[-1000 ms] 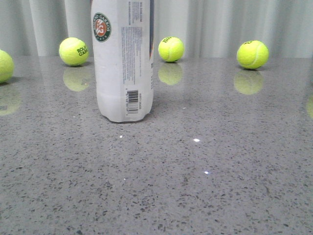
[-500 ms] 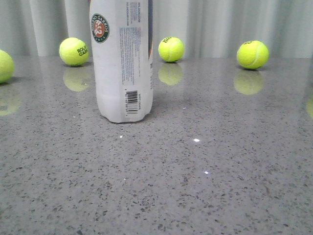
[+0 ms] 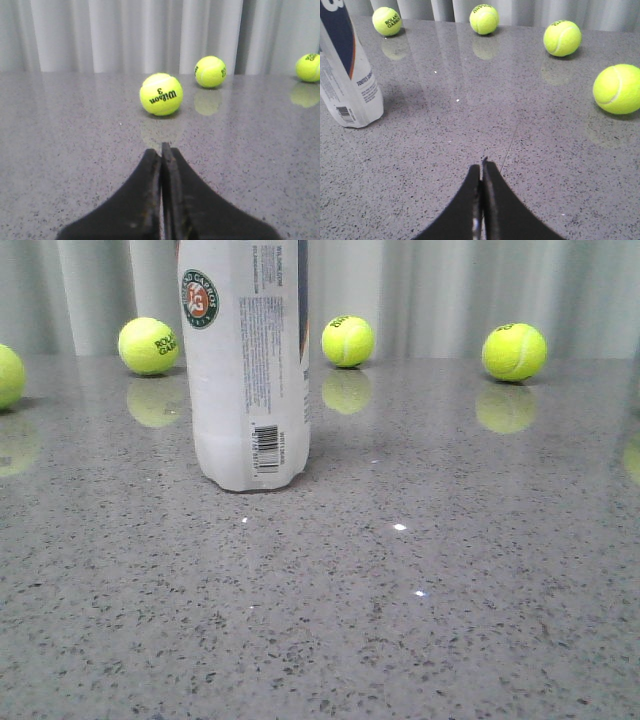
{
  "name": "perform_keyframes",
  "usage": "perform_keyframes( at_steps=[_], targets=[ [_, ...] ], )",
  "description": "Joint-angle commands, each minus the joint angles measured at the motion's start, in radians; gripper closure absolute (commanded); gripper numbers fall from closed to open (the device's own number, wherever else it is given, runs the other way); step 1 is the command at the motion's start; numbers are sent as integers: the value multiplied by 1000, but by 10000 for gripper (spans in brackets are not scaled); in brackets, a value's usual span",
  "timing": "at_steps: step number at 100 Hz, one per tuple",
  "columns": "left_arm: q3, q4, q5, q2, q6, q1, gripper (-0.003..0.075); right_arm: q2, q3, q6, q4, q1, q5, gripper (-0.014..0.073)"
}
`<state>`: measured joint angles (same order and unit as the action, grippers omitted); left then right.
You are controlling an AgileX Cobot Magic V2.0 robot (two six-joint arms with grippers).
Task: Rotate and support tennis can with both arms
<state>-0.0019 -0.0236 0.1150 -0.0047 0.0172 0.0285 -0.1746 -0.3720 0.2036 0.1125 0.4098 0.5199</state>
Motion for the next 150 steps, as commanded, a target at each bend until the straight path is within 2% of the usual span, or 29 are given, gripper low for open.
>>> perform_keyframes(
  at_steps=[1, 104, 119, 137, 150],
  targets=[
    [46, 5, -45, -38, -4, -3, 741, -11, -27, -2, 16, -6, -73, 650],
    [46, 1, -32, -38, -1, -3, 741, -11, -21, -2, 16, -6, -84, 650],
    [46, 1, -32, -38, -1, -3, 741, -9, 47, -2, 40, -40, -222, 650],
    [46, 1, -32, -38, -1, -3, 741, -9, 174, -2, 28, -198, -443, 650],
    [46, 1, -32, -38, -1, -3, 741, -8, 275, -43, -42, -298, -599, 650]
  ],
)
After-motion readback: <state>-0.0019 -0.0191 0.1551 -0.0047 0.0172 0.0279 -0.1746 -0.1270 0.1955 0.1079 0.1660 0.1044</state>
